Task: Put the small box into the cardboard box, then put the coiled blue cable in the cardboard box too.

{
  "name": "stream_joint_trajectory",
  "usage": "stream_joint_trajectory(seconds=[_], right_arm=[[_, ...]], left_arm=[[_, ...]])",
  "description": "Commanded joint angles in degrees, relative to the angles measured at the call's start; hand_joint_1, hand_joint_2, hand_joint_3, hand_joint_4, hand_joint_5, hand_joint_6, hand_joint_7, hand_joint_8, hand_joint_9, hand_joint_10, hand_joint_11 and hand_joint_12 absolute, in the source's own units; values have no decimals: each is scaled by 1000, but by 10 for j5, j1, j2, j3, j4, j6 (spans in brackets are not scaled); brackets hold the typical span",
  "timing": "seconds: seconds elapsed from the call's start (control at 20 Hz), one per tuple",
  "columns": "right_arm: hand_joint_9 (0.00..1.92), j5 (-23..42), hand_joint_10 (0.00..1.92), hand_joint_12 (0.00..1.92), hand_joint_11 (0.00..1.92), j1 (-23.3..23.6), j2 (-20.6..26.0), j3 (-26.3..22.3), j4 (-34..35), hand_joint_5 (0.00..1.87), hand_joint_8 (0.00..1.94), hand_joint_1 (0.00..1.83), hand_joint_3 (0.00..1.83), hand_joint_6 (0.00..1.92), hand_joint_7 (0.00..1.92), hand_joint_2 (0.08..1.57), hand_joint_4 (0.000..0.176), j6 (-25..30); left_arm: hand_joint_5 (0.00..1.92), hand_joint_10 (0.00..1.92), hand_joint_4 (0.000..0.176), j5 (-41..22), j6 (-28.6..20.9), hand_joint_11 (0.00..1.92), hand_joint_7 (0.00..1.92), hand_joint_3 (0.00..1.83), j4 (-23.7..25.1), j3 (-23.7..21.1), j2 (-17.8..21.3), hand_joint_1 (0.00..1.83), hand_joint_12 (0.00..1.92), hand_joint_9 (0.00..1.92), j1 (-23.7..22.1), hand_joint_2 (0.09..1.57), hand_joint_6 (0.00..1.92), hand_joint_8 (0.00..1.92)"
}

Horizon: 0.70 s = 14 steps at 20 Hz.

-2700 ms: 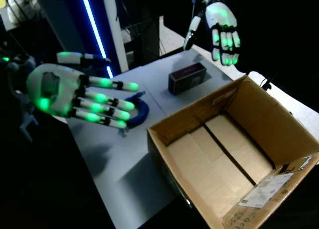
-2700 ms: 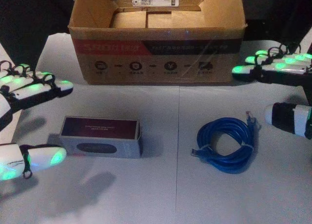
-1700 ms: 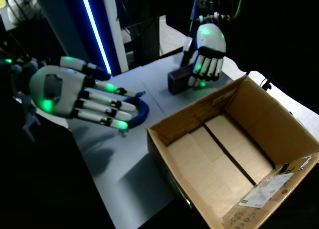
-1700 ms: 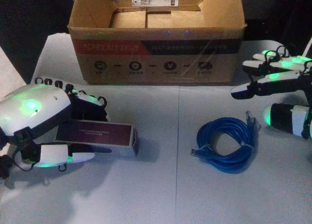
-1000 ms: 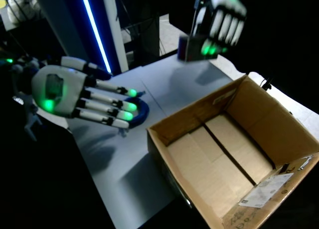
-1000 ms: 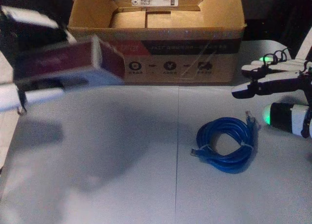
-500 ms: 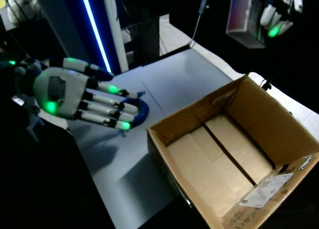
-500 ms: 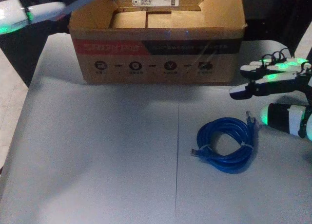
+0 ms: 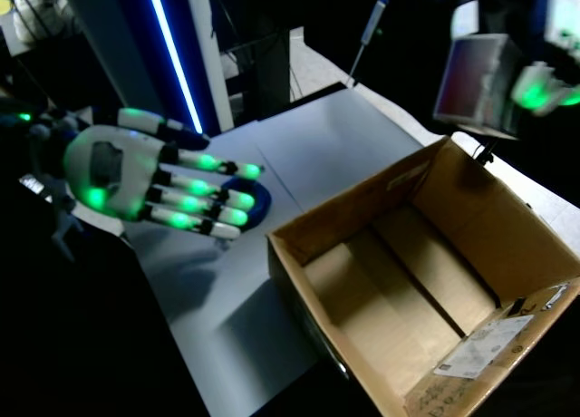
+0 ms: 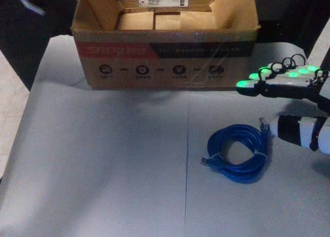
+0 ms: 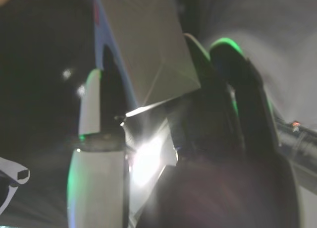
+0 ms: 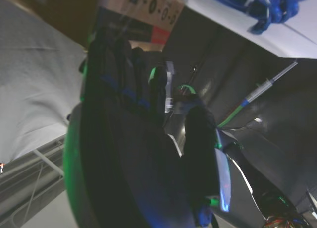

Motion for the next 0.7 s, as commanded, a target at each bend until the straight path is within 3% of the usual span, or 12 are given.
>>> stream_joint_trajectory(seconds=[0.0,0.05,0.1,0.15,0.2,0.25,0.3,0.35,0.4,0.45,0.5,0.65], right_arm=[[159,70,0,163,0,11,-5,9,5,305,0,125,2,1,249,1435,112,15],[156,70,0,101,0,14,-12,19,-4,305,3,135,1,1,241,1439,108,36],[157,70,0,98,0,16,-18,29,-13,303,4,132,1,0,244,1439,110,57],[172,70,6,110,9,18,-21,36,-17,311,9,133,1,3,264,1440,106,70],[175,70,2,146,1,21,-23,37,-19,314,2,146,0,1,269,1442,102,71],[172,70,0,170,0,23,-23,38,-21,320,1,169,1,1,263,1448,97,71],[172,70,0,171,0,26,-23,38,-23,320,0,168,1,1,262,1448,97,71],[178,70,3,175,0,26,-23,38,-24,325,0,169,2,3,260,1451,93,71],[183,70,2,213,0,26,-23,38,-24,335,4,160,0,3,270,1451,92,71],[185,70,2,214,0,26,-23,38,-24,337,4,159,0,4,272,1451,93,71],[180,70,0,208,0,26,-23,38,-24,340,2,173,0,2,269,1451,89,71],[180,70,1,160,0,26,-23,38,-24,331,1,168,0,0,287,1442,99,71]], left_arm=[[952,1496,0,-28,-1,663,927,2,-7,19,-15,1240,1909,695,-14,1134,830,1289],[874,1502,0,-16,-1,664,762,0,-10,36,-33,1156,1907,678,-18,987,374,1156],[885,1467,0,-6,-1,675,759,0,-13,51,-49,1138,1893,692,-21,972,265,1091],[1058,1421,0,2,-2,723,805,6,-16,63,-62,1135,1851,747,-23,1037,673,1037],[930,1515,0,9,-9,765,811,0,-17,75,-73,1107,1888,773,-23,982,492,1164],[1082,1616,0,12,-13,547,714,2,-17,79,-76,1142,1920,592,-22,1057,789,1266],[1074,1623,0,16,-14,510,697,2,-18,81,-78,1141,1921,561,-20,1065,821,1272],[839,1249,0,19,-14,198,636,0,-22,83,-79,1041,1730,391,-17,970,550,902],[447,750,102,21,-14,7,483,0,-22,85,-80,948,1455,256,-15,863,127,341],[337,508,161,24,-14,1,316,0,-22,86,-82,871,1201,153,-14,827,37,123],[165,159,175,24,-14,0,54,0,-22,86,-82,748,769,55,-14,768,6,7],[40,16,176,21,-14,0,0,7,-18,83,-81,651,390,13,-12,791,0,0]])
